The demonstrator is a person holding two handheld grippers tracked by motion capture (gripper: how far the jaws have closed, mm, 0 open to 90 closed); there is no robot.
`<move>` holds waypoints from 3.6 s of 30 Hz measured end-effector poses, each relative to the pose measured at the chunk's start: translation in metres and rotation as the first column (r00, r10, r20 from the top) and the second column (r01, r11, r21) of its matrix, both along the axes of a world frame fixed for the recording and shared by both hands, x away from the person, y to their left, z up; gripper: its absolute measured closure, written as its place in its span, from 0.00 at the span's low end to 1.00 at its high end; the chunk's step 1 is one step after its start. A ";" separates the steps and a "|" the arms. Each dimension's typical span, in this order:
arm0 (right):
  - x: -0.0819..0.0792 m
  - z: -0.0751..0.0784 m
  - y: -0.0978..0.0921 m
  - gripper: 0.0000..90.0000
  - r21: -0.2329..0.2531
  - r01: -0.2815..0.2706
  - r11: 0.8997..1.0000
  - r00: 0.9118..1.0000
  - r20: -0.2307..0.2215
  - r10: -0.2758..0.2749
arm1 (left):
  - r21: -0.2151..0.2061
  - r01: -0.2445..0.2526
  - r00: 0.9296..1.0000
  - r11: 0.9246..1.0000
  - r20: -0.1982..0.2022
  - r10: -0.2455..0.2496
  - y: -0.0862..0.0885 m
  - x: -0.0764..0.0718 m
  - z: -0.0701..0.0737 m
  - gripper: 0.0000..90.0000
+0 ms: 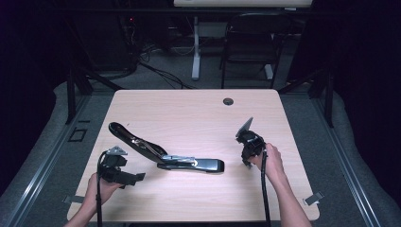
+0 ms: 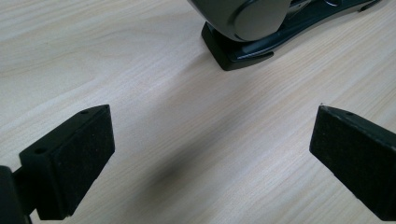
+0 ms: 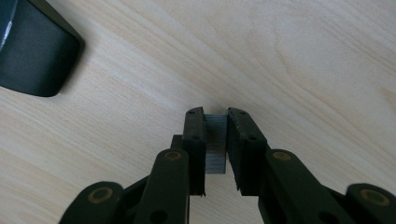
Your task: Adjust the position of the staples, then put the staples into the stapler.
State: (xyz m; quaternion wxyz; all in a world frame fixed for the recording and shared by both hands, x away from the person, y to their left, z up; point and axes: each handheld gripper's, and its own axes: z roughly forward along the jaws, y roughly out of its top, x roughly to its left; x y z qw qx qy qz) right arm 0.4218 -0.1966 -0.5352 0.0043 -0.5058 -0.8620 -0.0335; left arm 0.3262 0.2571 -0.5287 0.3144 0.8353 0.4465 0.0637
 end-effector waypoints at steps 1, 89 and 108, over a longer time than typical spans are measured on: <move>0.000 0.001 0.000 0.87 -0.005 -0.003 1.000 1.000 -0.005 0.003 | 0.000 0.000 1.000 1.000 0.000 0.000 0.000 0.000 0.000 0.00; 0.001 0.040 0.086 0.87 0.088 -0.422 0.902 0.905 0.087 0.415 | 0.001 -0.001 1.000 1.000 -0.017 0.001 0.003 -0.001 -0.002 0.00; 0.004 0.047 0.105 0.87 0.103 -0.497 0.861 0.866 0.121 0.485 | 0.000 -0.004 1.000 1.000 -0.016 0.004 0.002 0.000 -0.002 0.00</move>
